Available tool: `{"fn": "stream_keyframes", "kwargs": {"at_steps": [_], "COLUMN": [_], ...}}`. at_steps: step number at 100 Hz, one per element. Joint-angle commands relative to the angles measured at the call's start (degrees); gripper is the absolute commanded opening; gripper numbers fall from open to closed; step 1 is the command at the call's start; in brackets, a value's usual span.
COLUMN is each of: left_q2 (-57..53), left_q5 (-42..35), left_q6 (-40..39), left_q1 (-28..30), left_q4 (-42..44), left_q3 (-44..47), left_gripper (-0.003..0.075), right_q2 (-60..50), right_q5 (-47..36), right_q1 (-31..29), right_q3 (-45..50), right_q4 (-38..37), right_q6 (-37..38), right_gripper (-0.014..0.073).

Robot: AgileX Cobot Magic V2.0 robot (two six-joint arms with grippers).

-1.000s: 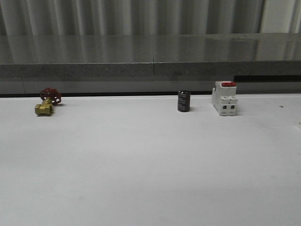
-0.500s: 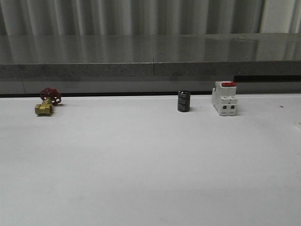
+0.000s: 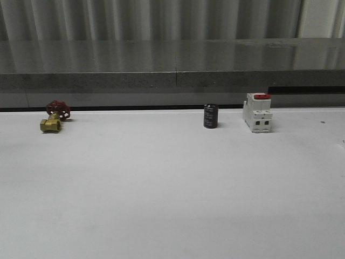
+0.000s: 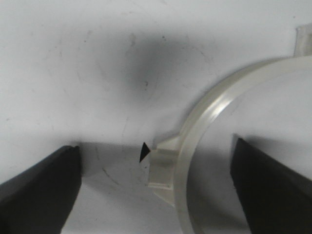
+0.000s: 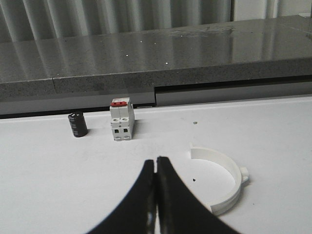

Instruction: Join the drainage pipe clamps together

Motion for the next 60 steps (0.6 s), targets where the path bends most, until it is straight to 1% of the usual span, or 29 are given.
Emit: {"fn": "stream_keyframes", "kwargs": {"at_steps": [1, 2, 3, 6, 8, 13, 15, 20, 27, 30, 36, 49, 60], "left_q2": [-3.1, -3.1, -3.1, -3.1, -3.1, -3.1, -3.1, -3.2, -3.5, -3.8, -4.5, -7.6, -11.3], "left_q5": [-1.4, -1.3, -1.3, -1.3, -1.2, -1.0, -0.9, -0.7, -0.1, 0.0, 0.2, 1.6, 4.0], "left_q6": [0.1, 0.1, 0.1, 0.1, 0.1, 0.1, 0.1, 0.1, 0.1, 0.1, 0.1, 0.1, -1.1], "left_q1": [-0.1, -0.1, -0.1, -0.1, -0.1, -0.1, -0.1, -0.1, -0.1, -0.1, -0.1, -0.3, -1.8], "left_q4": [-0.5, -0.5, -0.5, -0.5, -0.5, -0.5, -0.5, -0.5, -0.5, -0.5, -0.8, -4.5, -5.1], "left_q3": [-1.5, -1.5, -1.5, -1.5, -1.5, -1.5, -1.5, -1.5, -1.5, -1.5, -1.5, -1.5, -1.5], "left_gripper": [0.0467, 0.0435, 0.0435, 0.0377, 0.0354, 0.0255, 0.023, 0.0135, 0.004, 0.0012, -0.0022, -0.002, -0.002], "right_q2": [-0.9, -0.9, -0.9, -0.9, -0.9, -0.9, -0.9, -0.9, -0.9, -0.9, -0.9, -0.9, -0.9], "right_q5": [-4.7, -4.7, -4.7, -4.7, -4.7, -4.7, -4.7, -4.7, -4.7, -4.7, -4.7, -4.7, -4.7], "right_q1": [0.0, 0.0, 0.0, 0.0, 0.0, 0.0, 0.0, 0.0, 0.0, 0.0, 0.0, 0.0, 0.0], "right_q3": [-1.0, -1.0, -1.0, -1.0, -1.0, -1.0, -1.0, -1.0, -1.0, -1.0, -1.0, -1.0, -1.0], "right_q4": [0.0, 0.0, 0.0, 0.0, 0.0, 0.0, 0.0, 0.0, 0.0, 0.0, 0.0, 0.0, 0.0], "right_q6": [-0.3, -0.3, -0.3, -0.3, -0.3, -0.3, -0.3, -0.3, -0.3, -0.3, -0.3, -0.3, -0.3], "right_gripper": [-0.0067, -0.0067, -0.0067, -0.0067, -0.0067, -0.0067, -0.0067, -0.0067, -0.0067, -0.0067, -0.0067, -0.0067, -0.0067]}}
